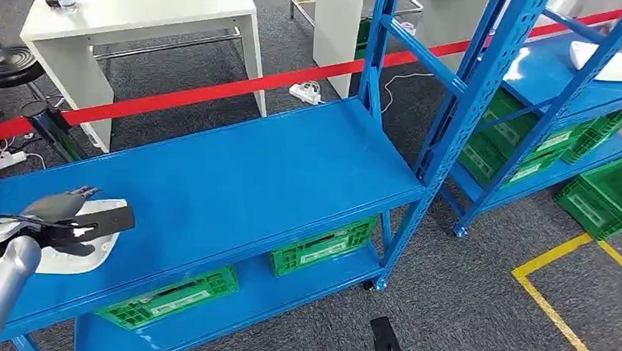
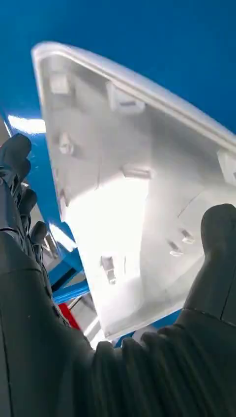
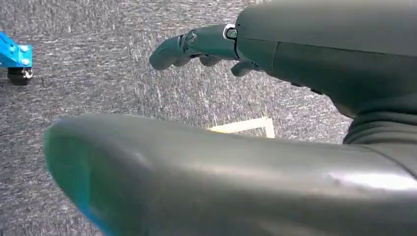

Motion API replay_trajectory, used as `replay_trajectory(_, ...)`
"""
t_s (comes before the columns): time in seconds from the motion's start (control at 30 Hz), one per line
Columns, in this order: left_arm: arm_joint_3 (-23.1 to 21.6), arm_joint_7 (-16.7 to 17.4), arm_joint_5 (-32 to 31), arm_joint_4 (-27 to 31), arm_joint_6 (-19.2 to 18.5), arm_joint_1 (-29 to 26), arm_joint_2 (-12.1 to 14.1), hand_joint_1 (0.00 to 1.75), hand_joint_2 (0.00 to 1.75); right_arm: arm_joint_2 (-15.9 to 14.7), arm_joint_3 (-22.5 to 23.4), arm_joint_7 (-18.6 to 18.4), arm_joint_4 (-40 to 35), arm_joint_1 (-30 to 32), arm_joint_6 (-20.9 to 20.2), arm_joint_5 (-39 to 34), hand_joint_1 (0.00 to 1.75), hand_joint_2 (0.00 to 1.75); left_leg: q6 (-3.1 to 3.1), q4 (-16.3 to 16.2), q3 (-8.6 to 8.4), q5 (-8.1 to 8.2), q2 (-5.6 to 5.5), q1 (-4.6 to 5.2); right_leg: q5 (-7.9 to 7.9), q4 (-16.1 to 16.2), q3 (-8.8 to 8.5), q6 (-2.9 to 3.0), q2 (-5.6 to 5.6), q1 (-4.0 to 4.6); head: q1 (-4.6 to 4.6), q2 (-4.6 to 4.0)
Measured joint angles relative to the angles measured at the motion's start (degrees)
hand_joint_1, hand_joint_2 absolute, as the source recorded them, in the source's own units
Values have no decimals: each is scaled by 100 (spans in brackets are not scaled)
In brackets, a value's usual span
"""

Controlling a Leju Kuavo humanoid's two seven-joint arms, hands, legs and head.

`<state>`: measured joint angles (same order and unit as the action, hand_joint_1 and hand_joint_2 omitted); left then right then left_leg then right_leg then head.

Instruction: Take the parts from the cabinet and place them on the table.

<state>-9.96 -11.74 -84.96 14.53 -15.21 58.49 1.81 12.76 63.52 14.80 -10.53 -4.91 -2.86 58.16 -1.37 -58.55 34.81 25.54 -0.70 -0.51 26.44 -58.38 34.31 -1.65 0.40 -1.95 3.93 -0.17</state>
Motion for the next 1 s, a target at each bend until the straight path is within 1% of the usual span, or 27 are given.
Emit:
replay_trajectory(0.2, -190, -50, -212, -4, -35, 6, 11, 0, 175, 20, -26, 72, 0, 0, -9, 6, 0, 0, 0, 0, 0, 0, 0, 0, 0, 0, 0, 0, 0, 0, 0, 0)
replay_trajectory(0.33, -396, -112, -442, -7, 166, 6, 42, 0, 175, 33, -33, 142, 0, 0, -20, 20, 0, 0, 0, 0, 0, 0, 0, 0, 0, 0, 0, 0, 0, 0, 0, 0)
replay_trajectory(0.47, -584, -195, -472, -20, 337, 6, 85, 0, 175, 42, -61, 168, 0, 0, -22, 46, 0, 0, 0, 0, 0, 0, 0, 0, 1, 0, 0, 1, 0, 0, 0, 0)
replay_trajectory(0.77, -885, -168, -472, -92, 256, -8, 122, 0, 175, 54, -109, 266, 0, 0, -20, 116, 0, 0, 0, 1, 1, 0, 0, 0, 1, 0, 0, 1, -1, 0, 0, 0)
replay_trajectory(0.8, -899, -170, -470, -98, 240, -13, 127, 161, 175, 55, -111, 267, 0, 0, -20, 118, 0, 0, 0, 1, 1, 0, 0, 0, 1, 0, 0, 1, -1, 0, 0, 0)
replay_trajectory(0.83, -918, -171, -468, -103, 236, -21, 129, 175, 175, 55, -111, 269, 0, 1, -20, 127, 0, 0, 0, 1, 1, 0, 0, 0, 1, 0, 0, 1, -1, 0, 0, 0)
replay_trajectory(1.0, -971, -225, -463, -125, 188, -37, 157, 175, 175, 55, -138, 319, 0, 1, 15, 151, 0, 0, 0, 1, 0, 0, 0, 0, 1, 0, 0, 1, -1, 1, -2, 0)
